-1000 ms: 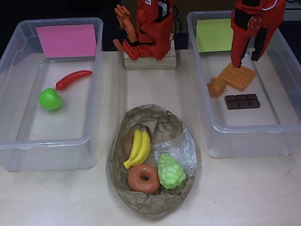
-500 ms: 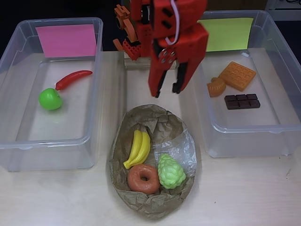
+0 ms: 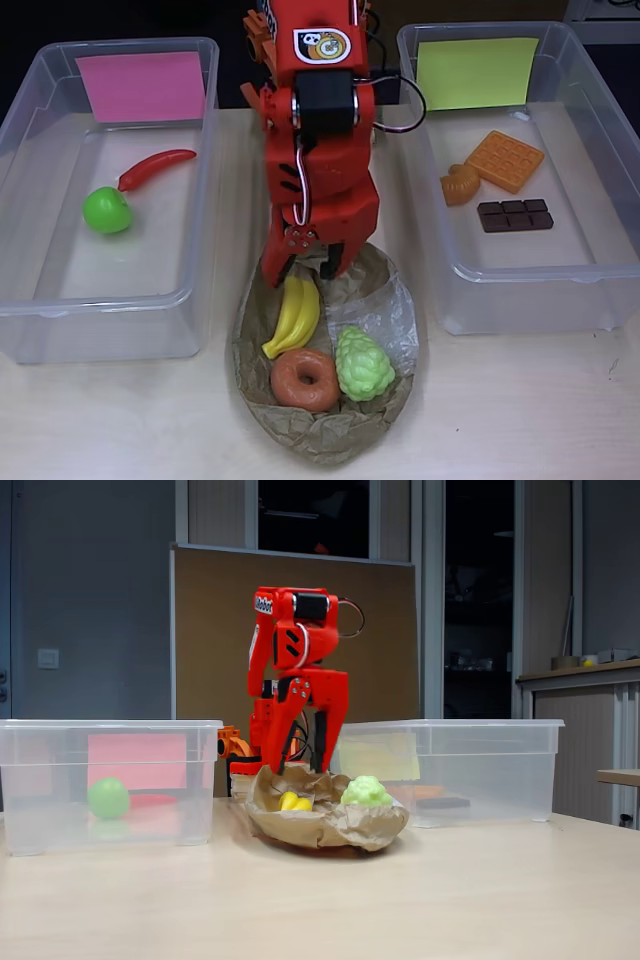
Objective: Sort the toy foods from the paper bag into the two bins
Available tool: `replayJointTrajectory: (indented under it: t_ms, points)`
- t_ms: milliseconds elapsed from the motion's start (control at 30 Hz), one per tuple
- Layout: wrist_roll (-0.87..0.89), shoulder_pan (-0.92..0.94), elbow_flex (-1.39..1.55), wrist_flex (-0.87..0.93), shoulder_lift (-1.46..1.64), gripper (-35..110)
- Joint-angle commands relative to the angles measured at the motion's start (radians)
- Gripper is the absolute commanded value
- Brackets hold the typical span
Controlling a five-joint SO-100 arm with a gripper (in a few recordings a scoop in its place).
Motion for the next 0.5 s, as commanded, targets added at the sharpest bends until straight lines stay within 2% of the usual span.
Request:
replayJointTrajectory:
  t_ms: [0,467]
  points:
    - [0.029,-0.035,0.017,-0.044,0.009,26]
    - [0.055,-0.04,0.028,-0.206,-0.089,31]
